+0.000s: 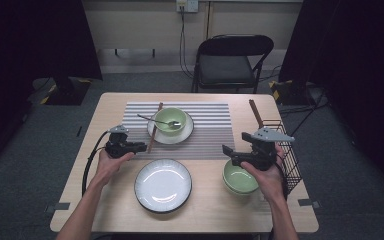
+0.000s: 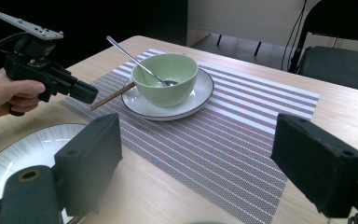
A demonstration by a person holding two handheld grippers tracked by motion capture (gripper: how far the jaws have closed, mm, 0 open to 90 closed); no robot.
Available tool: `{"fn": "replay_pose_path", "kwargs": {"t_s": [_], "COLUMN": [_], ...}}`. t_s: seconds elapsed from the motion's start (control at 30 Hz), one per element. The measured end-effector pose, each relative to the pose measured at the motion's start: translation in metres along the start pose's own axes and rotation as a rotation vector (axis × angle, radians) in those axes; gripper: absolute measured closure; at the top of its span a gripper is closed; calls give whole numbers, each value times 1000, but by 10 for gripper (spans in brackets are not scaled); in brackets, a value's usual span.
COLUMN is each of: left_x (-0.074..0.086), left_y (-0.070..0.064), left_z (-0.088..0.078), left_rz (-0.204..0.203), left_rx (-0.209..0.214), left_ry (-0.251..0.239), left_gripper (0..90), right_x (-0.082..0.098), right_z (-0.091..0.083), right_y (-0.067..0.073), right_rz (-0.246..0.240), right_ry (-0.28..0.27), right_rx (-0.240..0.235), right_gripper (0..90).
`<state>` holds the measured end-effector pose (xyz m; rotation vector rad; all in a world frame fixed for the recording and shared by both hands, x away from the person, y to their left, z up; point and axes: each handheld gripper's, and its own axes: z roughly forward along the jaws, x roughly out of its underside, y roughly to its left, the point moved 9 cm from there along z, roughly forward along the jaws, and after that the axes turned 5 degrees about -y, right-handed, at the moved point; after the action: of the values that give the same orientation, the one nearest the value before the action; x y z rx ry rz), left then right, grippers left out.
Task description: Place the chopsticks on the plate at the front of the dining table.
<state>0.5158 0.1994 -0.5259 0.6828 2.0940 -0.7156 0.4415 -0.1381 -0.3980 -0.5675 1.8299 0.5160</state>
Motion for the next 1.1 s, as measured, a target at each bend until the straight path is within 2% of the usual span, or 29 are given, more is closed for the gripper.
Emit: {"fn": "replay_pose_path", "kwargs": {"t_s": [0.4,0.43,0.87,0.93,0.97,1.03,1.07,1.1], "left_x": [1,2,1,1,1,2,2,3], "left_y": [-2,-2,-3,-3,-2,-2,-2,-1], "left_z": [6,6,9,9,9,9,10,10], "left_rz": [7,7,-2,-13,-6,-15,-19,-16], "left_rx": [-8,-12,-13,-15,-27,-22,-20,-24], "left_ry": [13,17,14,11,16,17,18,24], "left_gripper": [695,666,627,588,586,579,535,535], "right_x": [0,0,1,1,1,1,1,1], "right_z": [-1,-1,0,1,1,1,0,0], "right_y": [-1,-1,0,0,0,0,0,0], "right_rz": [4,5,3,5,4,0,5,5], "right_ry": [2,2,7,10,10,8,9,9], "right_rx": [3,2,4,3,2,2,4,4], "right_gripper": [156,156,157,157,157,157,157,157]}}
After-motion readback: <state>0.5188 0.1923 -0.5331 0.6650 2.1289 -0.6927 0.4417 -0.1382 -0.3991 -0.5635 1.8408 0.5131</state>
